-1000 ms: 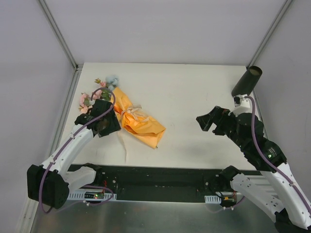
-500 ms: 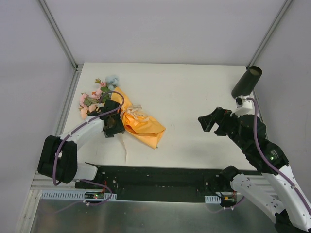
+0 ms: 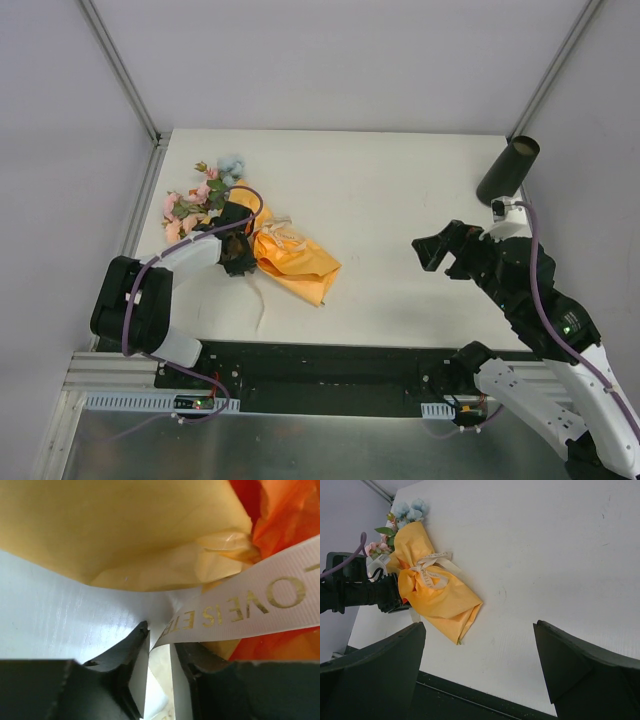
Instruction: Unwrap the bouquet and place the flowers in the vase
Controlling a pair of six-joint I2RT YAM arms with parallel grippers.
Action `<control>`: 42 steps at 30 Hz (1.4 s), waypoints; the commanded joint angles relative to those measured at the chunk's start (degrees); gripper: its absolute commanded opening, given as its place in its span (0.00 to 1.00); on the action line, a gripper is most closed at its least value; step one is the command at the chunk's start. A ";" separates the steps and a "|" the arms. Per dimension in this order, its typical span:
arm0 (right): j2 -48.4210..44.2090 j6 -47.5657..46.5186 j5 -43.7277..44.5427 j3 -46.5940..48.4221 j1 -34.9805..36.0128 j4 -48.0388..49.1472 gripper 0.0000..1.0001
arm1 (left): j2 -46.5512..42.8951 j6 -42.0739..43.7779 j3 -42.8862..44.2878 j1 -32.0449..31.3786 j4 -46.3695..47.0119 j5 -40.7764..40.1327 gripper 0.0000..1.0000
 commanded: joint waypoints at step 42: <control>38.47 10.32 -7.45 -8.78 24.05 52.93 0.85 | -19.49 -3.98 9.67 -0.28 -5.97 24.35 0.00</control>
